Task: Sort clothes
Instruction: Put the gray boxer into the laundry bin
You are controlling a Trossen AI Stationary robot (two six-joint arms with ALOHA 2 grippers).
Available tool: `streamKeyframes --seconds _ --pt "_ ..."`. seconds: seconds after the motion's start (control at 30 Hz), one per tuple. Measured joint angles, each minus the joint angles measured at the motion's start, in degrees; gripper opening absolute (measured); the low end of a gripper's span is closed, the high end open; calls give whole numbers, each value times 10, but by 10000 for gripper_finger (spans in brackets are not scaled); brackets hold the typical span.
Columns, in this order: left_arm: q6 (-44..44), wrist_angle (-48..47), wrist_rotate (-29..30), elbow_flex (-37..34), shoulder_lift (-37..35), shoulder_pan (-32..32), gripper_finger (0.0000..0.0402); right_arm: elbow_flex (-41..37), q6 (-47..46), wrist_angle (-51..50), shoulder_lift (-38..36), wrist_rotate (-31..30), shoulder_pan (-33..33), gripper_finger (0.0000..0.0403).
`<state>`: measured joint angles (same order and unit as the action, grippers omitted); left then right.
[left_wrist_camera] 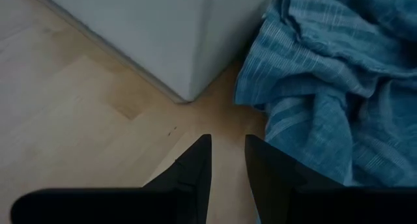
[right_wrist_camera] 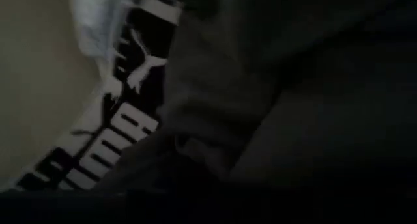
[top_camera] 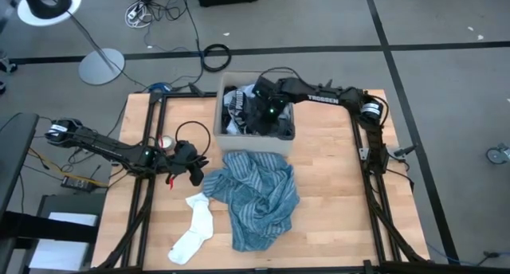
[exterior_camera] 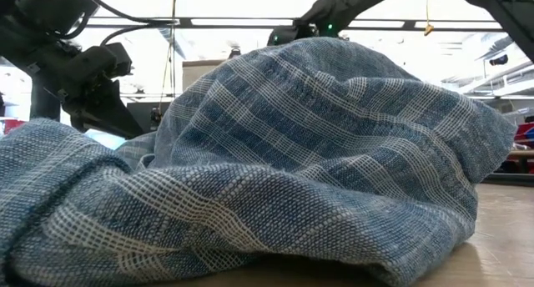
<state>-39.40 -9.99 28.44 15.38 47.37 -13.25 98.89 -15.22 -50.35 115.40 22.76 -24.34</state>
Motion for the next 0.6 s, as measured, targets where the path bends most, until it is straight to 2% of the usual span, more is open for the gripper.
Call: streamKeyframes --seconds 0.1,0.23,0.4,0.6 --pt "0 -1 0 0 1 0 99 0 -15 36 -24 -17 -7 164" --pt "0 2 0 0 3 0 99 1 -37 70 -37 -74 -14 164" --pt "1 2 0 0 3 0 99 -1 -42 75 -37 -93 -10 164" --pt "1 3 0 0 3 0 99 -25 -27 46 -38 -224 6 164"
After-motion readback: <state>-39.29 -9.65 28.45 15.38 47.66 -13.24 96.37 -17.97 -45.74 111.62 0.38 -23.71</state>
